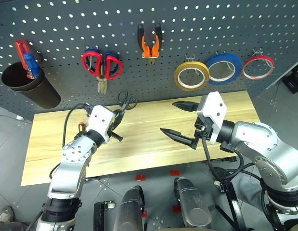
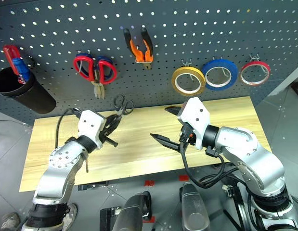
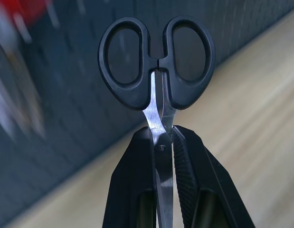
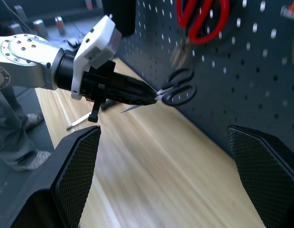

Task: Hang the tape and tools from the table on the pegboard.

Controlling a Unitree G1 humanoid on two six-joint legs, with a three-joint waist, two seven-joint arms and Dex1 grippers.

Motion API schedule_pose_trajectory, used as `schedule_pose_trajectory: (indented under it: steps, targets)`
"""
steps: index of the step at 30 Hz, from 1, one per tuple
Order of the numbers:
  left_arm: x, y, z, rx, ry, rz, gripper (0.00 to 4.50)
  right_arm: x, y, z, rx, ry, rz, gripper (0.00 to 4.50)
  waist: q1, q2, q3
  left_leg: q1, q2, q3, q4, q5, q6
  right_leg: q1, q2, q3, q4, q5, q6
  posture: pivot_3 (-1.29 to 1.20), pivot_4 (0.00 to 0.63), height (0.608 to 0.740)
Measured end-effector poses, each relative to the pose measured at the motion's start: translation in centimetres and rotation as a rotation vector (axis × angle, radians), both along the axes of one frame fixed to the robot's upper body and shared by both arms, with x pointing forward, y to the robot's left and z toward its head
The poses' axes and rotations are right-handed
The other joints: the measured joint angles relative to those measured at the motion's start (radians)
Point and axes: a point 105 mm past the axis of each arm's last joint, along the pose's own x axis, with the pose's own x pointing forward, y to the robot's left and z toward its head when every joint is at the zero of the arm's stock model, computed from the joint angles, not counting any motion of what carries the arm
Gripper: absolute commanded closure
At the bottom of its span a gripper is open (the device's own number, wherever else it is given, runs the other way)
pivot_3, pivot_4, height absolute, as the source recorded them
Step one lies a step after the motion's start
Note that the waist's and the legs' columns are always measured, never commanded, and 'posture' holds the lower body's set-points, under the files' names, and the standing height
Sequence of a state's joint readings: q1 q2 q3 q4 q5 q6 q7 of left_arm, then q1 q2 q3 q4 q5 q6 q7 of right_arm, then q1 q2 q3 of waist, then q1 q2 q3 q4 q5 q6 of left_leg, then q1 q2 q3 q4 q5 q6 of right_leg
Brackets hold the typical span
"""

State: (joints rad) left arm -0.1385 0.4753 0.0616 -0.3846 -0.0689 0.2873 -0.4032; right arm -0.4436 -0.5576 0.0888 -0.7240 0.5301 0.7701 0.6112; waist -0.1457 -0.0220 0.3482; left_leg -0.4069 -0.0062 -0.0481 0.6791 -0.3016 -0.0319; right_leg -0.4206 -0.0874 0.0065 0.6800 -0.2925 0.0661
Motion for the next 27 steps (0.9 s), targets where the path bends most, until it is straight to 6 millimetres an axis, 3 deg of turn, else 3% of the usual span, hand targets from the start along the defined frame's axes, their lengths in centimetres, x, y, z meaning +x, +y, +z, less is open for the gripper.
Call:
schedule_pose_trajectory:
  steps: [8,14,27]
  targets:
    - [-2.8,-0.5,3.6,0.05,-0.198,0.063,4.26,0.2,-0.2,0.9,0.032,-0.07,0.017,0.0,0.003,0.0,0.0,0.0,0.0,0.0,0.0,0.0,0.0,0.0,0.003,-0.001,0.001,0.0,0.0,-0.25,0.347,0.74]
    - [-3.1,0.6,5.4,0.036,-0.27,0.165,4.26,1.0,-0.4,1.1,0.036,-0.092,0.001,0.0,0.004,0.0,0.0,-0.001,0.0,0.0,0.001,0.0,0.0,0.0,0.003,-0.001,0.001,0.0,0.0,-0.24,0.335,0.74]
    - [-2.9,1.5,6.0,0.01,-0.28,0.253,4.26,1.7,-0.1,1.3,0.03,-0.118,0.02,0.0,0.005,-0.001,0.0,-0.001,0.0,-0.001,0.001,0.0,0.0,0.0,0.003,-0.003,0.001,0.0,0.0,-0.23,0.328,0.74]
